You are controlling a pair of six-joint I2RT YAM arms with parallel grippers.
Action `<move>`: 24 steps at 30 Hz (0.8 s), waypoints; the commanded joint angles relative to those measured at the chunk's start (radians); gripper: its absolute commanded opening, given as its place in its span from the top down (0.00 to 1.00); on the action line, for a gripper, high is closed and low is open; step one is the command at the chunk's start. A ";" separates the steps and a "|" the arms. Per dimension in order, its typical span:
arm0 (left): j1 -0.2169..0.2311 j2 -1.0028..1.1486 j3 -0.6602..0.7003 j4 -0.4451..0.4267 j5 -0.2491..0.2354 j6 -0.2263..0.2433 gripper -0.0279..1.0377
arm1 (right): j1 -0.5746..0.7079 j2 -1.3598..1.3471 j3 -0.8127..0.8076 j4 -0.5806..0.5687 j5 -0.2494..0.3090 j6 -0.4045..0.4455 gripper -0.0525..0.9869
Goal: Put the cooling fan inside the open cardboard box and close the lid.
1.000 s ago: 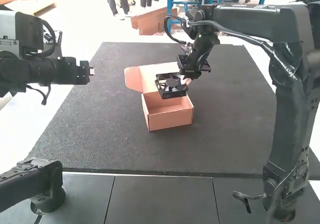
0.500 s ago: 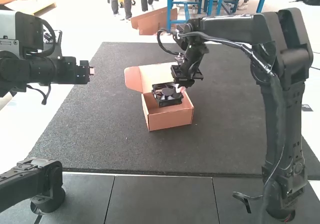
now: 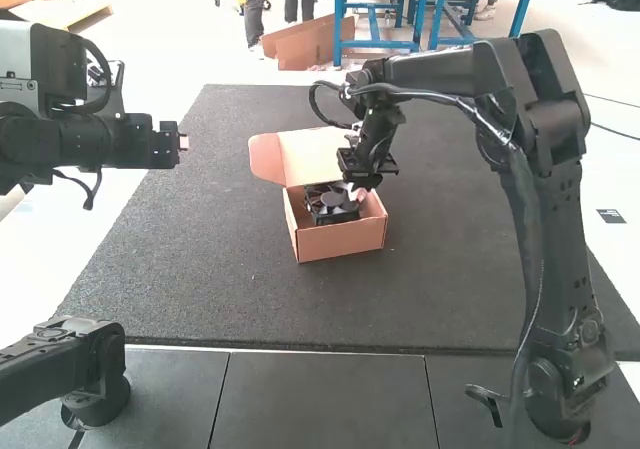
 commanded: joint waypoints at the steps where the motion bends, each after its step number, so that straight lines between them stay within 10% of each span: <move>1: -0.005 -0.003 0.026 0.004 0.012 -0.010 0.06 | 0.004 -0.005 0.072 0.003 -0.002 0.020 0.77; 7: -0.005 0.010 0.033 0.004 0.012 -0.010 0.06 | -0.005 0.003 0.182 -0.041 -0.028 0.022 0.31; 12: -0.003 0.054 0.061 0.010 0.015 -0.010 0.06 | -0.017 -0.046 0.217 -0.057 -0.068 0.016 0.14; 18: -0.005 0.139 0.087 0.051 0.017 -0.013 0.06 | -0.037 -0.180 0.211 -0.038 -0.063 -0.040 0.09; 24: -0.005 0.240 0.085 0.128 0.017 -0.013 0.06 | -0.091 -0.299 0.113 0.074 0.064 -0.161 0.08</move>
